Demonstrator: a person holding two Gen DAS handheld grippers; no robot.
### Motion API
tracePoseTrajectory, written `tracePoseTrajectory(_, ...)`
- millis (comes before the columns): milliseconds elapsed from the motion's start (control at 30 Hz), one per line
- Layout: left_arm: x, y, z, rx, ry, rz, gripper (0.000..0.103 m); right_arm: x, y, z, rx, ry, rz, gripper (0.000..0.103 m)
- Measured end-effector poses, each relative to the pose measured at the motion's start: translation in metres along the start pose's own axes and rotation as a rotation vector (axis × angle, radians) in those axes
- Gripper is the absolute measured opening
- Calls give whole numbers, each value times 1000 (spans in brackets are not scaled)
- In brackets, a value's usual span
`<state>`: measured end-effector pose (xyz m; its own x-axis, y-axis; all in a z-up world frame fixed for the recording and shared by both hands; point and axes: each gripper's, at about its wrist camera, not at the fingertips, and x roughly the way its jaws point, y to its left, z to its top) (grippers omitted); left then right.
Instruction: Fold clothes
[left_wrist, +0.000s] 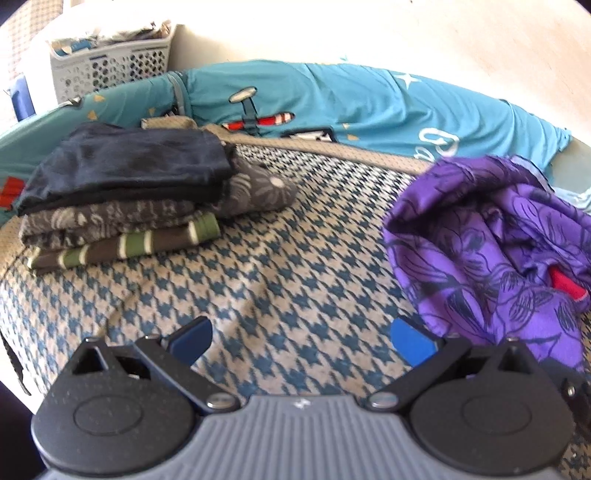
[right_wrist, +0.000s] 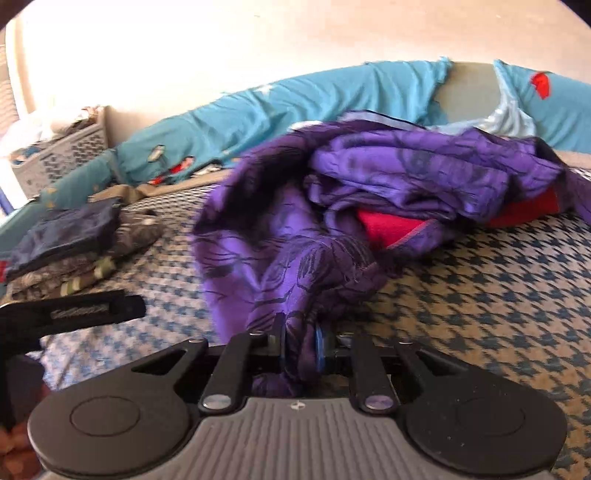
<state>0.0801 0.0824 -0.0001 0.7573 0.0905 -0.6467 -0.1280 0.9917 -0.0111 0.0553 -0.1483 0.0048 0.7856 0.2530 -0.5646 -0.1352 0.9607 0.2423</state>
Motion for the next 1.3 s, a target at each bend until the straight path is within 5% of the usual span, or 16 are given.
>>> tracePoseTrajectory(200,-13,11,12,3,-104,69,103,-9,24,0,-34,-2,151,15)
tracePoseTrajectory(733,-17,26,14,-42,-95,64,103,-30,71,-18,-228,92,478,13)
tracePoseTrajectory(967,-27,13,11,-3,-125,-14,103,-33,72,-34,-339,146,395,13)
tracePoseTrajectory(1300,-46,-29,-1,148,-183,-156,103,-39,22,-22,-172,124,118,19)
